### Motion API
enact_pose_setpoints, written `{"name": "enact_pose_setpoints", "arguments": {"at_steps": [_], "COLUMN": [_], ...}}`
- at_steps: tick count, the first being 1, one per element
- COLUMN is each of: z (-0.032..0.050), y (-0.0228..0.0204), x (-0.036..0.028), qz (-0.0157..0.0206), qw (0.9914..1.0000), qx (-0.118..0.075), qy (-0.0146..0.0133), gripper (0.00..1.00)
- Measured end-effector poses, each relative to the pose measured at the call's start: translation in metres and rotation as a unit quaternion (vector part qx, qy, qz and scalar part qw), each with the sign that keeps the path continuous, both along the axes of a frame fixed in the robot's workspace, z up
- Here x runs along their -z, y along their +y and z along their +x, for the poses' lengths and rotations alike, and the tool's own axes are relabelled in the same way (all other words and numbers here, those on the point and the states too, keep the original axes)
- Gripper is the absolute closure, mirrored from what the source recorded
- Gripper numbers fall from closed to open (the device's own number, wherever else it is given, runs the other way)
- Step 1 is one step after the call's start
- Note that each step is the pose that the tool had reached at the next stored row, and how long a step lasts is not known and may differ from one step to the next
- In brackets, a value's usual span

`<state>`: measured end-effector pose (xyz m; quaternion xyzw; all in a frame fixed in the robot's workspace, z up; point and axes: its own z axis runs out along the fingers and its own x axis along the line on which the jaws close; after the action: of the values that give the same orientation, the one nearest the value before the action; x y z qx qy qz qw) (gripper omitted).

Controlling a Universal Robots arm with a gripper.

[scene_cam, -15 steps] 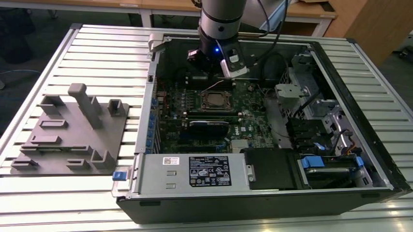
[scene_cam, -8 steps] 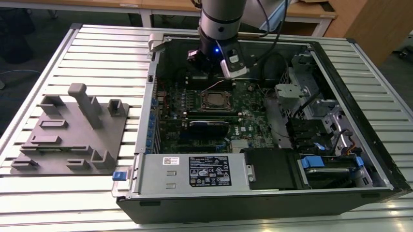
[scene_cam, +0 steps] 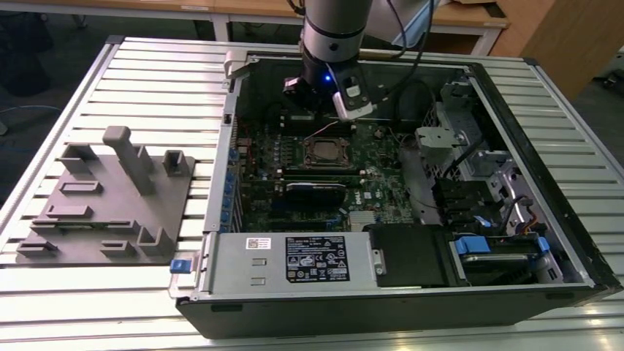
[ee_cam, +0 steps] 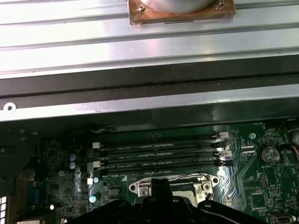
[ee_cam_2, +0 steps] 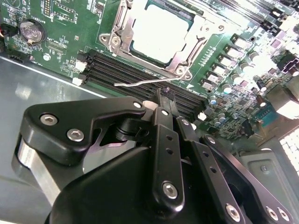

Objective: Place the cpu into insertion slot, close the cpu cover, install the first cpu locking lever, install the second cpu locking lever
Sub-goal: 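Install the first cpu locking lever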

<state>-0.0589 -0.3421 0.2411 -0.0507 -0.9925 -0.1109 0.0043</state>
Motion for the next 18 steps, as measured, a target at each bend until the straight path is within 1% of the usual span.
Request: {"name": "enact_pose_setpoints", "arguments": {"at_steps": [3, 5, 15, 16, 18], "z": [0.0001, 0.0002, 0.0020, 0.0020, 0.0019], "y": [0.0036, 0.0050, 0.0060, 0.0060, 0.0059], "x": [0.0006, 0.0013, 0.0107, 0.0114, 0.0124], "qz": [0.0000, 0.0000, 0.0001, 0.0004, 0.0028], "qw": [1.00000, 1.00000, 1.00000, 1.00000, 0.99999], "qx": [0.000, 0.000, 0.000, 0.000, 0.000], "qy": [0.0000, 0.0000, 0.0000, -0.0002, -0.0016], "gripper": [0.90, 0.90, 0.90, 0.90, 0.90]}}
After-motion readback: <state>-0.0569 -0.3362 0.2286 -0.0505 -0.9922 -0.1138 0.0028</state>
